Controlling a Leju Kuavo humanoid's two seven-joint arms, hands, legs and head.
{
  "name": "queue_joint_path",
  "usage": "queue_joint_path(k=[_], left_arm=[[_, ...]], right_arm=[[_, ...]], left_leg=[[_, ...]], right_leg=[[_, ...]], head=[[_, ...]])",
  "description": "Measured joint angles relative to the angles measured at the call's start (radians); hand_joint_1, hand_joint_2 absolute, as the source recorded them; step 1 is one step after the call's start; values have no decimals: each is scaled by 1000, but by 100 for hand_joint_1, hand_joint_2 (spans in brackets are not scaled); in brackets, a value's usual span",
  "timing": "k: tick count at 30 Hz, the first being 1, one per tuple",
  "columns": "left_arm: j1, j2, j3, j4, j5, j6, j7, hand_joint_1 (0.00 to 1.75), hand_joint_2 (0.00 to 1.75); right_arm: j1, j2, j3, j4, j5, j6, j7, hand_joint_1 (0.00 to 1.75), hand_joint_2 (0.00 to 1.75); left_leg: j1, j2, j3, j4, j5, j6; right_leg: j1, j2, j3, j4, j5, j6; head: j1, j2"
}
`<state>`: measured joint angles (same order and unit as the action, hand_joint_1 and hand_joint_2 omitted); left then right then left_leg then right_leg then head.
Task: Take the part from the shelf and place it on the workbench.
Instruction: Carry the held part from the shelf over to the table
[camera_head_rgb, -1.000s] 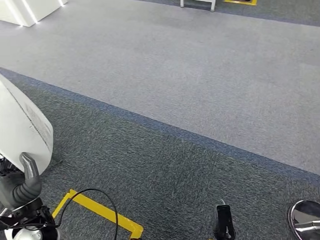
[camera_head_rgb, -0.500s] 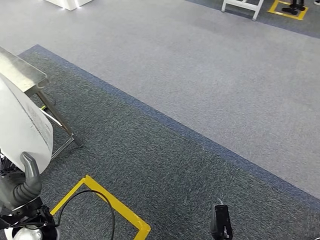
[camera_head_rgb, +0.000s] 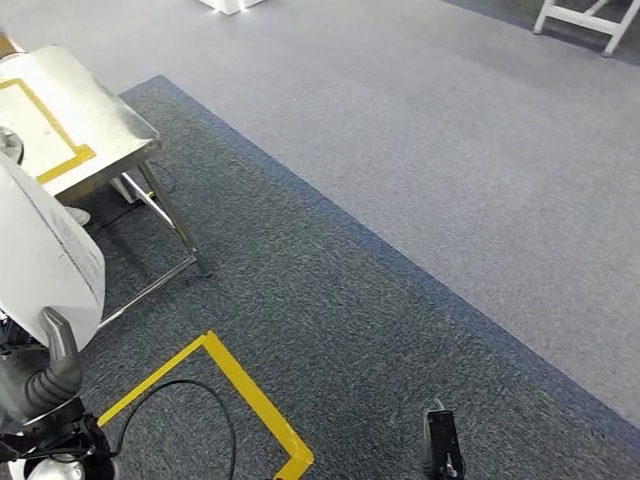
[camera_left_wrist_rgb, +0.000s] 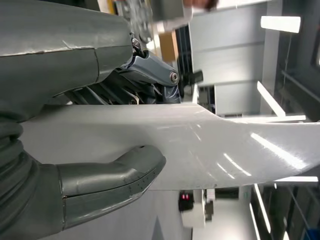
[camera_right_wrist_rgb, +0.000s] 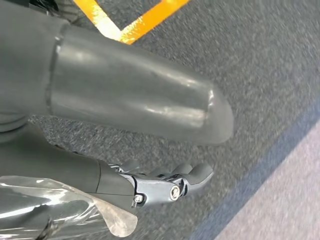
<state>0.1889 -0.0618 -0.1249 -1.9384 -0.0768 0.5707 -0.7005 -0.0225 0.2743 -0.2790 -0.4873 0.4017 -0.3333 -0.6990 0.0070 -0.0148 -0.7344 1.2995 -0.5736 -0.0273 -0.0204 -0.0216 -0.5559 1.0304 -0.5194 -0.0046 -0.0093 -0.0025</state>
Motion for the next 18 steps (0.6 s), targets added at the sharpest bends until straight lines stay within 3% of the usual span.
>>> queue_joint_path(k=[1,3,5,7,9,11,13,15,16,17,18], left_arm=[[0,0,0,2,2,-1,0,175,175],[0,0,1,5,6,-6,0,175,175],[-3,0,1,6,7,-8,0,175,175],[-5,0,1,7,8,-9,0,175,175],[-4,0,2,7,8,-9,0,175,175],[-5,-1,4,7,9,-9,0,175,175],[-8,-2,5,7,9,-9,0,175,175],[-8,-3,6,9,9,-10,0,175,175],[-7,-3,6,10,9,-10,0,175,175],[-7,-3,6,11,9,-10,0,175,175],[-7,-3,6,12,10,-10,0,175,175]], right_arm=[[0,0,2,1,-1,-1,0,0,0],[-4,0,7,4,-2,-1,0,0,0],[-8,0,11,4,-3,-1,0,0,0],[-9,-1,14,5,-4,-1,0,0,0],[-12,-1,17,6,-4,-1,0,0,0],[-15,-1,20,6,-4,-2,-1,0,0],[-15,-2,22,7,-4,-2,-1,0,0],[-11,-3,22,9,-4,-2,-1,0,0],[-10,-4,22,10,-4,-2,0,0,0],[-9,-5,22,11,-4,-2,0,0,0],[-10,-5,22,11,-4,-2,0,0,0]], left_leg=[[1,3,-5,9,8,0],[0,18,42,-86,72,5],[-12,72,104,-210,116,16],[-25,102,123,-257,118,27],[-24,80,123,-266,119,37],[-16,54,129,-276,124,49],[-11,29,131,-279,125,58],[-10,-1,132,-279,123,62],[-10,-17,133,-279,122,62],[-10,-33,135,-279,122,61],[-9,-48,138,-278,120,59]], right_leg=[[1,-16,3,0,-3,0],[2,-43,12,0,-10,2],[5,-64,21,0,-19,10],[10,-86,27,-2,-25,20],[10,-105,33,-6,-32,31],[7,-63,21,24,-55,40],[5,1,-37,137,-106,46],[6,19,-114,264,-144,49],[6,21,-135,285,-135,50],[5,22,-136,264,-105,50],[4,31,-117,205,-60,49]], head=[[0,0],[0,0],[-1,0],[-1,0],[-1,0],[2,0],[8,0],[10,0],[10,0],[10,0],[10,0]])
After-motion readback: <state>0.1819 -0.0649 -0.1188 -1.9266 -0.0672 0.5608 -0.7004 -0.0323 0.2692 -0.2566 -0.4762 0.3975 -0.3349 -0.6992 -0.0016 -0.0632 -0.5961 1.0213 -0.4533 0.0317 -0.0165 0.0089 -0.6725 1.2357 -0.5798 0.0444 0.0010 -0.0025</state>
